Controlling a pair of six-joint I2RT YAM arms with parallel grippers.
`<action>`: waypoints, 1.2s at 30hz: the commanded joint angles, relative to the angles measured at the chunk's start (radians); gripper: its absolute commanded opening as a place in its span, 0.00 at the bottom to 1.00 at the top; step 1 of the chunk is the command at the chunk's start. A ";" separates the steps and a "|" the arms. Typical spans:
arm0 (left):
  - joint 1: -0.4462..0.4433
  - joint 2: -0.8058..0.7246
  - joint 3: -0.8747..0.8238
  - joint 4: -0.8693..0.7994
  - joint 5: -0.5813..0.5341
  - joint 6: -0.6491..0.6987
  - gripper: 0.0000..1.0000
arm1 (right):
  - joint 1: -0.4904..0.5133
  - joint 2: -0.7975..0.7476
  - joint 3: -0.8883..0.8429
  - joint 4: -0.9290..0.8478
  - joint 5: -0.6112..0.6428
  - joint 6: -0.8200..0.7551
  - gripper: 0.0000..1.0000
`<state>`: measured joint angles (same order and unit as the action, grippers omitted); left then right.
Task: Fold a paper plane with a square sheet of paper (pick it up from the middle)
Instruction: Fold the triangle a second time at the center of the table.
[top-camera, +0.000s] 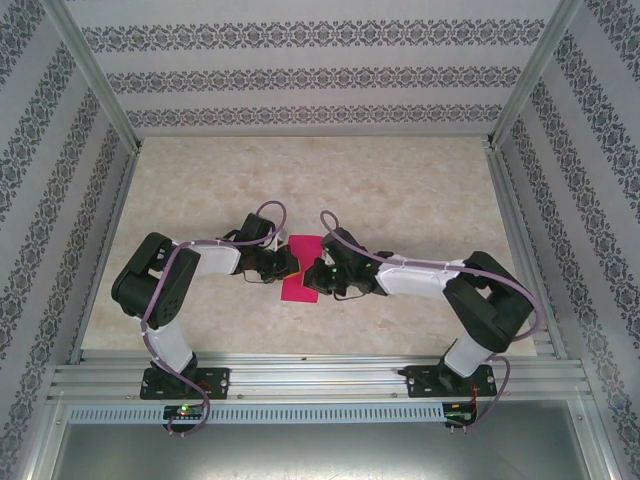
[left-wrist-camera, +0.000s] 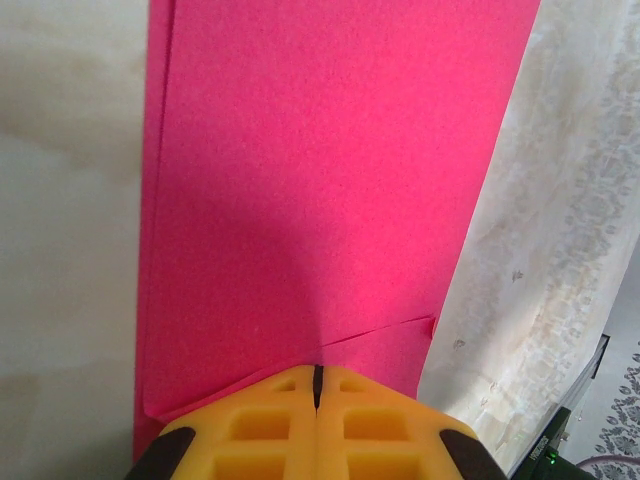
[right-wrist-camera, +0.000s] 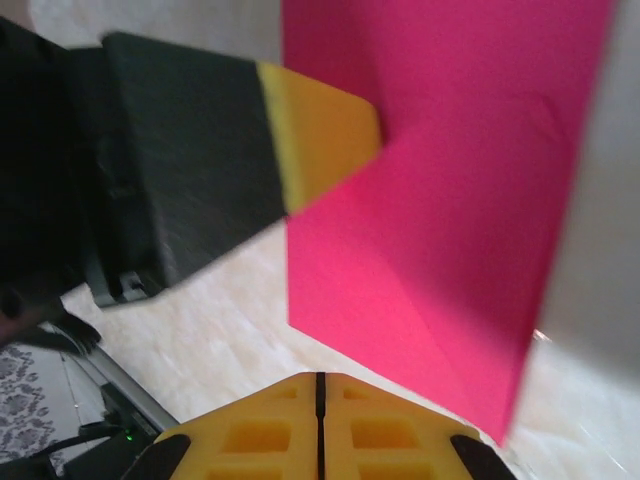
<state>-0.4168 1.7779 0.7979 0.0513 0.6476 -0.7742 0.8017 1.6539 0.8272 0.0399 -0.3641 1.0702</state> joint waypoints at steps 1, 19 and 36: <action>0.005 0.031 -0.022 -0.071 -0.079 0.007 0.04 | -0.010 0.073 0.010 -0.006 0.008 -0.014 0.06; -0.002 -0.113 0.143 -0.265 0.005 0.155 0.18 | 0.010 0.129 -0.093 0.030 0.018 0.011 0.01; -0.019 0.028 0.043 -0.126 -0.071 0.038 0.10 | 0.011 0.144 -0.093 0.011 0.023 -0.003 0.00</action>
<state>-0.4492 1.7794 0.8547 -0.0948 0.6502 -0.7181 0.8009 1.7496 0.7654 0.1360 -0.3721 1.0744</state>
